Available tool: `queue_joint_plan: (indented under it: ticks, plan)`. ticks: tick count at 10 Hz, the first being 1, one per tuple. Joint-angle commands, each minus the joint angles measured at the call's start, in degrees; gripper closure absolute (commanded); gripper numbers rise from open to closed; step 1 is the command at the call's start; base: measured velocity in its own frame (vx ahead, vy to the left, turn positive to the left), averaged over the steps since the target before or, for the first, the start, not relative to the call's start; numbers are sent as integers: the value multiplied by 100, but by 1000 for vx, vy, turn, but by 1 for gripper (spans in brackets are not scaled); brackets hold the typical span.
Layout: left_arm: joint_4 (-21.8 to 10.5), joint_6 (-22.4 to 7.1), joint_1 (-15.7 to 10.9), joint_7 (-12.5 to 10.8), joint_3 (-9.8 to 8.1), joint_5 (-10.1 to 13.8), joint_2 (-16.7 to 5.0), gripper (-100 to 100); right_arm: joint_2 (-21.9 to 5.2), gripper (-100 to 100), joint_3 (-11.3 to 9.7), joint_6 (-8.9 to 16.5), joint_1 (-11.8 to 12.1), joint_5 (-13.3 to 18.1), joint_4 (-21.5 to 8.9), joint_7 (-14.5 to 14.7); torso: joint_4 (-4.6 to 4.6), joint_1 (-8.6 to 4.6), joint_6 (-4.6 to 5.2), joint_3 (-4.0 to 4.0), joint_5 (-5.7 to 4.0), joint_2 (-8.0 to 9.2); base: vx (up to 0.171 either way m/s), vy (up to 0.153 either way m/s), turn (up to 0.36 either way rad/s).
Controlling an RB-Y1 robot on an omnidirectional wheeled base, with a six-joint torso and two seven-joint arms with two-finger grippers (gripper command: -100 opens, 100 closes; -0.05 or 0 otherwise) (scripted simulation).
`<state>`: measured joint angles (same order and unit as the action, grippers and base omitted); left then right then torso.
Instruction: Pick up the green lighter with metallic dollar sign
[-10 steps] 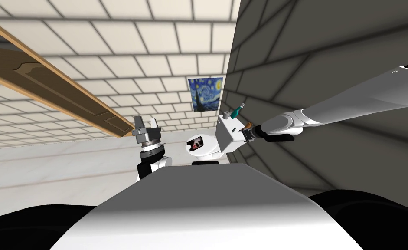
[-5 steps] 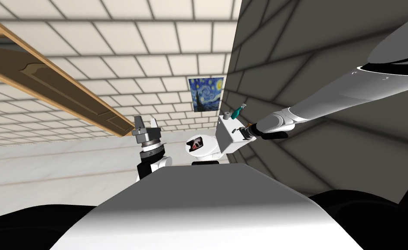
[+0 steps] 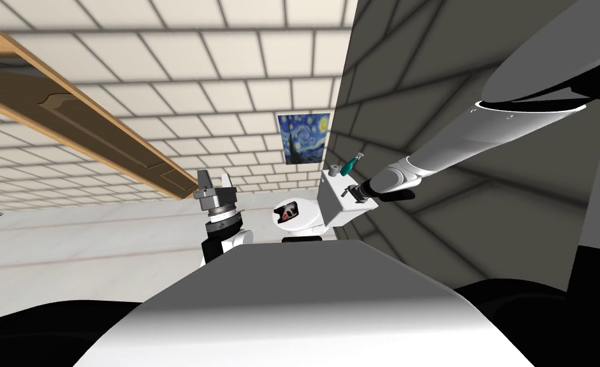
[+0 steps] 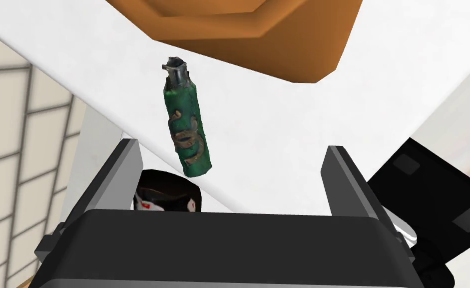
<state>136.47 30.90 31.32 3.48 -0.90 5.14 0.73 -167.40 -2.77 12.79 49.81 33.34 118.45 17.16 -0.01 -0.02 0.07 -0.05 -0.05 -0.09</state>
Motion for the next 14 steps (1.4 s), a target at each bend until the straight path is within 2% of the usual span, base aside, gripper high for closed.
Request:
queue_joint_plan:
  ticks: [1,2,3,5,7,8,9,10,11,13,14]
  plan:
    - [0,0,0,0,0,0,0,0,-228,-100,6,43,15,24,-14,-8,0,0,0,0,0,0,16,-19,17]
    - [0,0,0,0,0,0,0,0,-432,-100,10,115,41,65,-25,-16,0,0,1,1,0,1,14,-20,27]
    - [0,0,0,0,0,0,0,0,-501,-100,10,115,41,65,-25,-16,0,0,0,1,0,2,12,-14,16]
    - [0,0,0,0,0,0,0,0,-890,-100,17,220,79,125,-41,-25,1,2,1,2,0,3,17,-15,27]
    - [0,0,0,0,0,0,0,0,-1123,-100,19,251,90,143,-46,-27,1,2,2,2,0,3,12,-10,10]
    - [0,0,0,0,0,0,0,0,-1216,-100,20,266,95,152,-49,-27,1,3,1,3,0,4,10,-5,15]
    - [0,0,0,0,0,0,0,0,-1148,-100,25,237,84,144,-52,-30,1,5,2,3,0,5,0,0,0]
    - [0,0,0,0,0,0,0,0,-1160,0,26,243,84,145,-52,-31,2,4,3,5,0,8,0,0,0]
    - [0,0,0,0,0,0,0,0,-1164,-100,0,411,275,140,-84,3,3,4,2,6,0,9,26,9,11]
    - [0,0,0,0,0,0,0,0,-1169,-100,-25,579,466,136,-116,38,-2,10,2,-4,1,-8,33,16,-3]
    - [0,0,0,0,0,0,0,0,-1165,-100,-23,526,412,139,-101,28,-1,6,3,0,0,1,0,0,0]
